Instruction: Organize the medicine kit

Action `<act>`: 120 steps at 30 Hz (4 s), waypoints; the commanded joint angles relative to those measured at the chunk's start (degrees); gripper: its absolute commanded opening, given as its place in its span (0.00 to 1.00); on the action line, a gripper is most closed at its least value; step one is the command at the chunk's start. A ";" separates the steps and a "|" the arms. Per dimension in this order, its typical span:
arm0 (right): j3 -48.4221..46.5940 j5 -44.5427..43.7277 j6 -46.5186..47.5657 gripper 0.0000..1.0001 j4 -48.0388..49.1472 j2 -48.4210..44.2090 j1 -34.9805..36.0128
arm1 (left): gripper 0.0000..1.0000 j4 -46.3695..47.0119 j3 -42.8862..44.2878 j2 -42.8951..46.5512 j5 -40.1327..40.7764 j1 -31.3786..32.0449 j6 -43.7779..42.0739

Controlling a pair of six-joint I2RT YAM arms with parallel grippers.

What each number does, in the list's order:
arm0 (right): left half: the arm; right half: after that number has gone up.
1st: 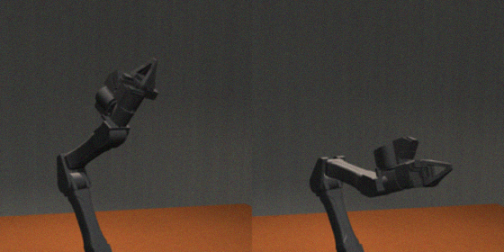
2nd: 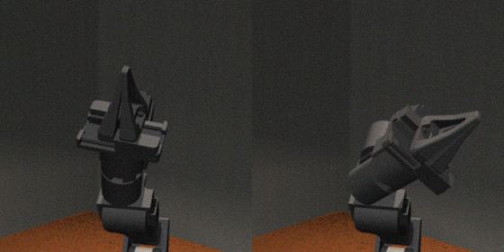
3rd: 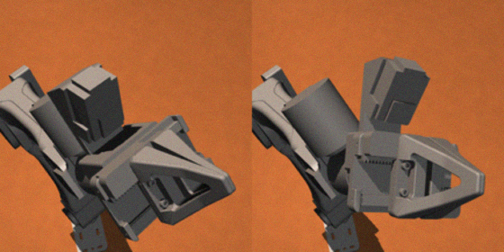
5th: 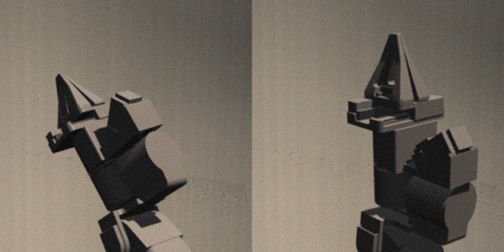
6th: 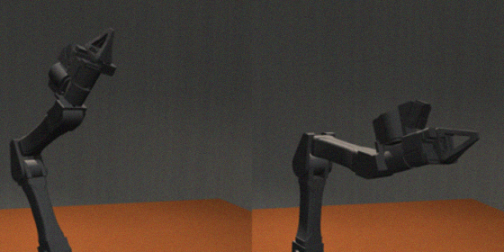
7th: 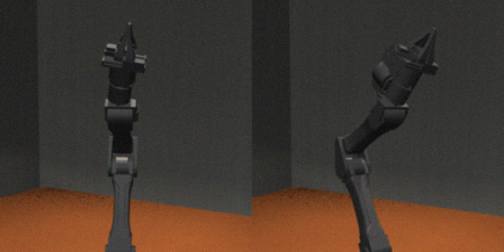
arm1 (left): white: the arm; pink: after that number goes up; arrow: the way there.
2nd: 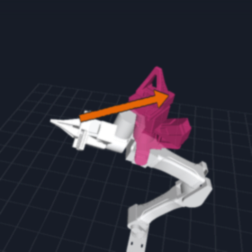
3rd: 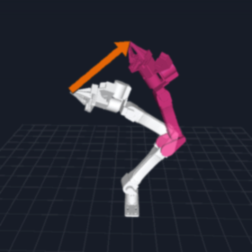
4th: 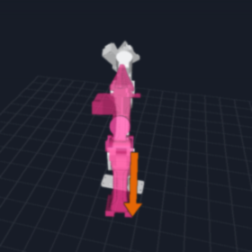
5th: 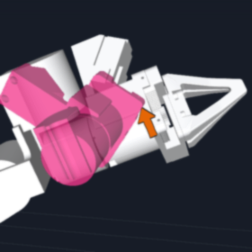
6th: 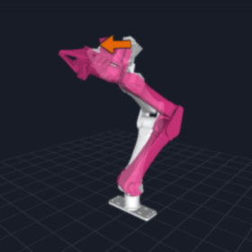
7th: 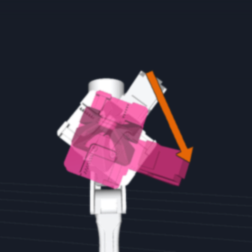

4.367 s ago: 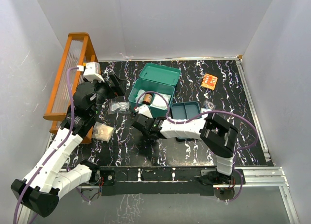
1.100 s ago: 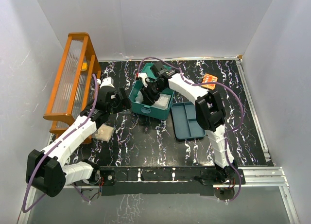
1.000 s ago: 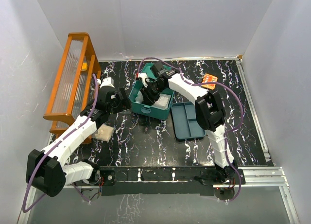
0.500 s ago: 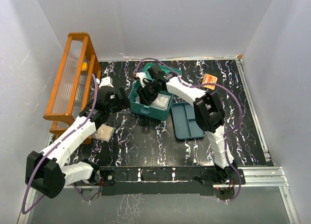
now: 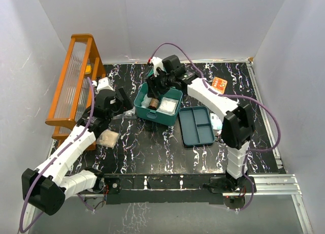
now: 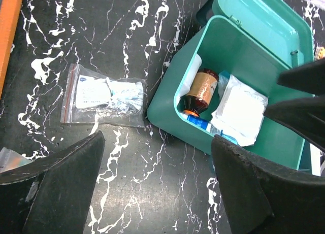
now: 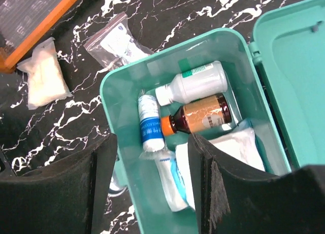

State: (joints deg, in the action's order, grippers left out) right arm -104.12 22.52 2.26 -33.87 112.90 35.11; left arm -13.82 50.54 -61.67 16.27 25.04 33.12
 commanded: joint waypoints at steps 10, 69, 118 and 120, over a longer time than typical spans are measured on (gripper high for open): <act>23.19 -2.34 -16.99 0.56 13.03 -26.81 0.10 | 0.54 -4.18 -0.94 -5.53 15.55 -0.34 9.39; 36.62 5.46 -23.92 0.57 17.53 -32.88 0.43 | 0.59 39.40 -17.36 -30.14 12.62 -3.41 20.10; 41.62 -14.80 -31.15 0.60 24.38 -45.03 0.24 | 0.00 13.86 4.88 -0.21 -32.21 -5.96 -10.44; 43.24 -15.81 -31.62 0.60 26.23 -46.68 0.22 | 0.00 14.08 7.14 -1.99 -39.30 -5.96 -10.66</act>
State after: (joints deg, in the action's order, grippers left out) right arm -62.67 12.12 -27.27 -14.24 69.91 35.35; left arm 1.87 52.75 -62.11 -3.36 19.25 25.82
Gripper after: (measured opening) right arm 0.600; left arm 0.008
